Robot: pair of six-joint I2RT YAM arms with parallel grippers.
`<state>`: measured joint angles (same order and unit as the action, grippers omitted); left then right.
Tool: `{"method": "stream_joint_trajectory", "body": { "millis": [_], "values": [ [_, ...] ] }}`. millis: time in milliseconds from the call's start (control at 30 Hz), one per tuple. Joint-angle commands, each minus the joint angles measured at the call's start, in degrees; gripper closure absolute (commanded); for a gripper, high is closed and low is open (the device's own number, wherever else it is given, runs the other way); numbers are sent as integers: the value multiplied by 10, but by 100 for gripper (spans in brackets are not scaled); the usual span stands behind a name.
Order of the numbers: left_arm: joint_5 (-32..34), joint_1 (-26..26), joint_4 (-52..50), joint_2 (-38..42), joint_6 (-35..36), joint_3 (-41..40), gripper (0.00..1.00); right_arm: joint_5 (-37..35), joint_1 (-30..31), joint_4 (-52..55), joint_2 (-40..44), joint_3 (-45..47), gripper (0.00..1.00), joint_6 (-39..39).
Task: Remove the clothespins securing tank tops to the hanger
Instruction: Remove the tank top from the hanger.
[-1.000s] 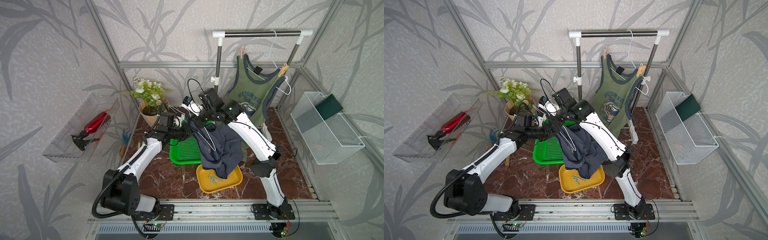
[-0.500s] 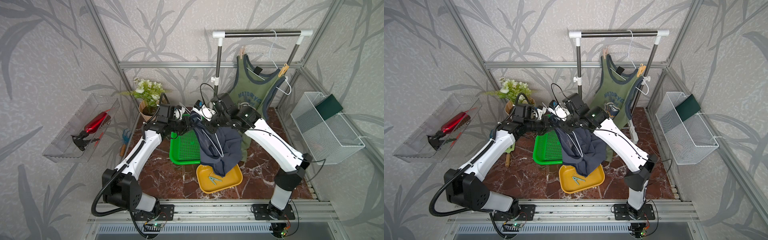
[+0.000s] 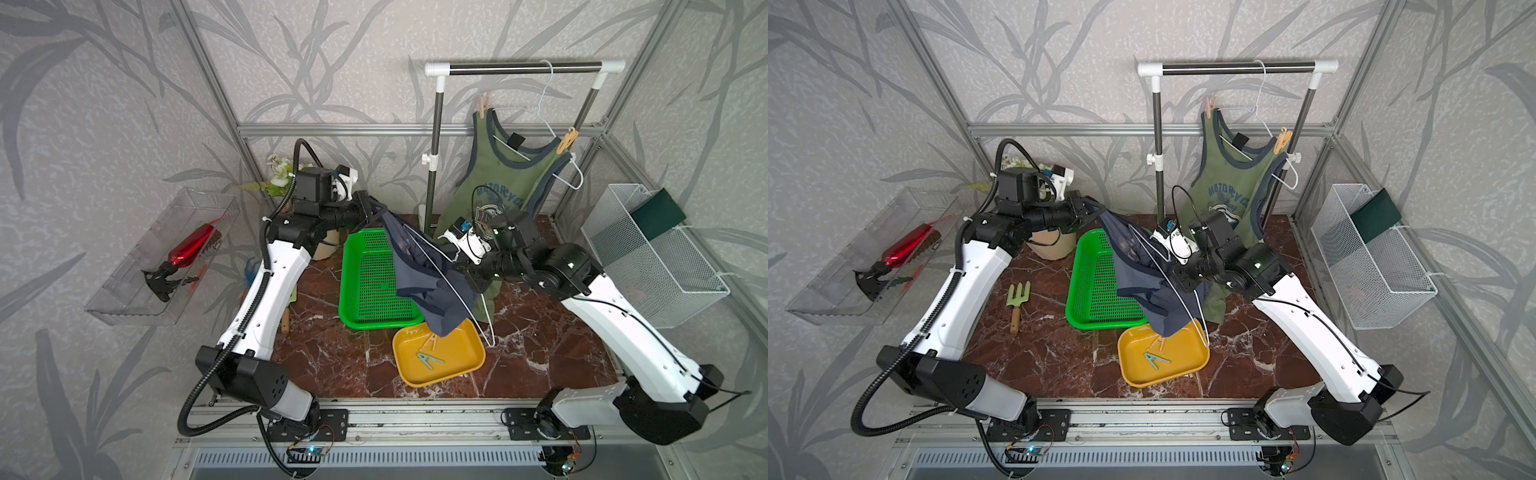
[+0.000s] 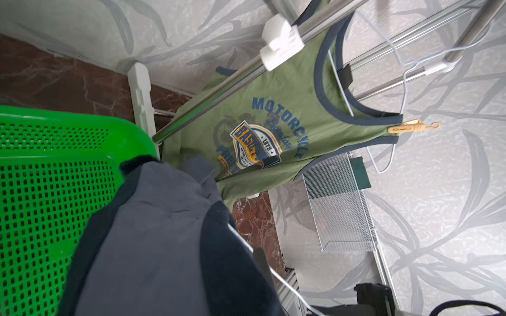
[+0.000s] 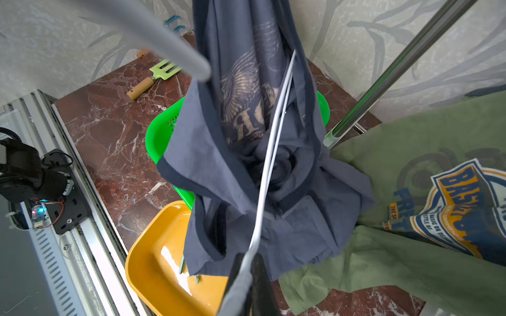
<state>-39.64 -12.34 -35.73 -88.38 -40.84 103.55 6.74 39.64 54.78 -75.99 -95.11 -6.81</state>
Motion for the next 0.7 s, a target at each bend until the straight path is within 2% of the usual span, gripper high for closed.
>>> {"method": "stream_joint_trajectory", "body": {
  "millis": [0,167,267,367,467,533,667],
  "values": [
    [11,2,-36,-23,14,89,100,-11,0,1,57,-12,100,22],
    [2,2,-50,-76,3,260,100,-27,0,21,93,-25,100,27],
    [-43,2,-12,-119,-51,363,100,-35,0,24,107,-22,100,29],
    [-56,1,13,-144,-104,443,100,-36,0,21,121,-17,100,31],
    [-51,2,39,-137,-125,466,100,-32,0,16,131,-12,100,35],
    [-39,4,41,-120,-115,464,100,-29,0,18,132,-15,100,36],
    [-11,40,44,-81,-109,438,100,-20,0,19,135,-17,100,40]
  ]
}}
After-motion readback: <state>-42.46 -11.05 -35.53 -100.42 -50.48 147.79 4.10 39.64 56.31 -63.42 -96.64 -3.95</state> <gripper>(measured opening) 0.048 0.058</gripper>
